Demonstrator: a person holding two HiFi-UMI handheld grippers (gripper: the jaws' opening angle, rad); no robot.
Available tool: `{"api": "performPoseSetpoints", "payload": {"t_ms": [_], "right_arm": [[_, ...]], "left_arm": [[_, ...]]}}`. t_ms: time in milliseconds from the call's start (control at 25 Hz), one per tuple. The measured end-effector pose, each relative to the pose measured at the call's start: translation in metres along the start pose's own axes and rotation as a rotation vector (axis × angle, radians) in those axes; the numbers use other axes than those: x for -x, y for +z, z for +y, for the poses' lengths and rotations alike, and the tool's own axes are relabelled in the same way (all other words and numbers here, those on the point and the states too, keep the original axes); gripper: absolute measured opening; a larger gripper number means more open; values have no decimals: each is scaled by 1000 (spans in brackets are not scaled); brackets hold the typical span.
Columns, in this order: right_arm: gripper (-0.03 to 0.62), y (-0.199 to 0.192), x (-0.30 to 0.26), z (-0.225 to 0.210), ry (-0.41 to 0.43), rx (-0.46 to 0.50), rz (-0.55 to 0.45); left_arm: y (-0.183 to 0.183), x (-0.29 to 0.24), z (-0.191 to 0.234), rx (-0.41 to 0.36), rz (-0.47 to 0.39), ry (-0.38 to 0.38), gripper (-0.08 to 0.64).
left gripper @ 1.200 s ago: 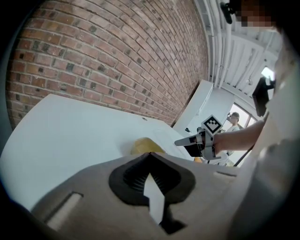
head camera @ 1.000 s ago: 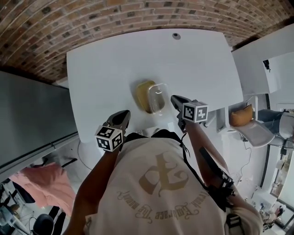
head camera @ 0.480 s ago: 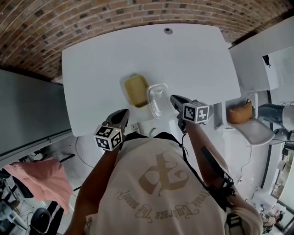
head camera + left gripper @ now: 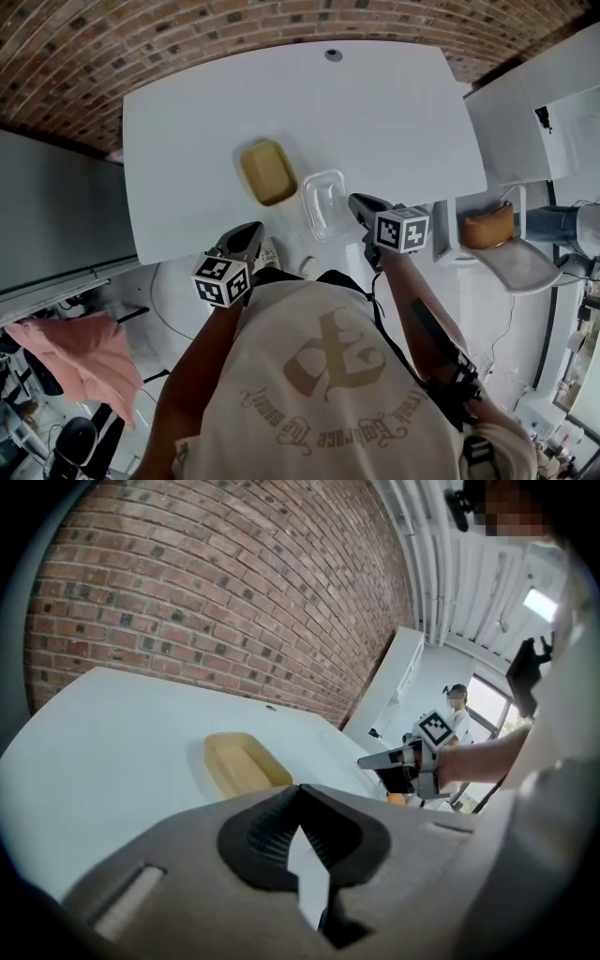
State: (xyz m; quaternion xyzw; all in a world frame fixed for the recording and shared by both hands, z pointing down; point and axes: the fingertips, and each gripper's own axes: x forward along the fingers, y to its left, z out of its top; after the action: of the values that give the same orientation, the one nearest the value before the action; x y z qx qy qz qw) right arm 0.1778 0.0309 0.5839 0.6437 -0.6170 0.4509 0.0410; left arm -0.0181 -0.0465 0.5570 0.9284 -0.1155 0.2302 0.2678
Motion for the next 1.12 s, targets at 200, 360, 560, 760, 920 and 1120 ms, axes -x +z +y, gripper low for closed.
{"api": "performPoseSetpoints", "payload": {"t_ms": [200,360,560,760,920,1120], "right_arm": [[24,-14,19,-6,17,2,-2],[23,-21,31,-10,19,16,-9],[24,-36,42,-12,43,24,6],[25,-33,53,-12,47,52,-11],[24,-33,59,-12,63,63,-18],[25,-39,64,-12,79,69,-17]], "left_arm": [[-9,5,-19,-3,-16,20,3],[-19,11,-31,-3,-28,39,3],[-35,19,-43,9,-36,65,3],[-38,24,-51,11,-50,88,3],[-39,23,-61,1,-62,92,3],[-43,23,-69,-5,-68,97,3]]}}
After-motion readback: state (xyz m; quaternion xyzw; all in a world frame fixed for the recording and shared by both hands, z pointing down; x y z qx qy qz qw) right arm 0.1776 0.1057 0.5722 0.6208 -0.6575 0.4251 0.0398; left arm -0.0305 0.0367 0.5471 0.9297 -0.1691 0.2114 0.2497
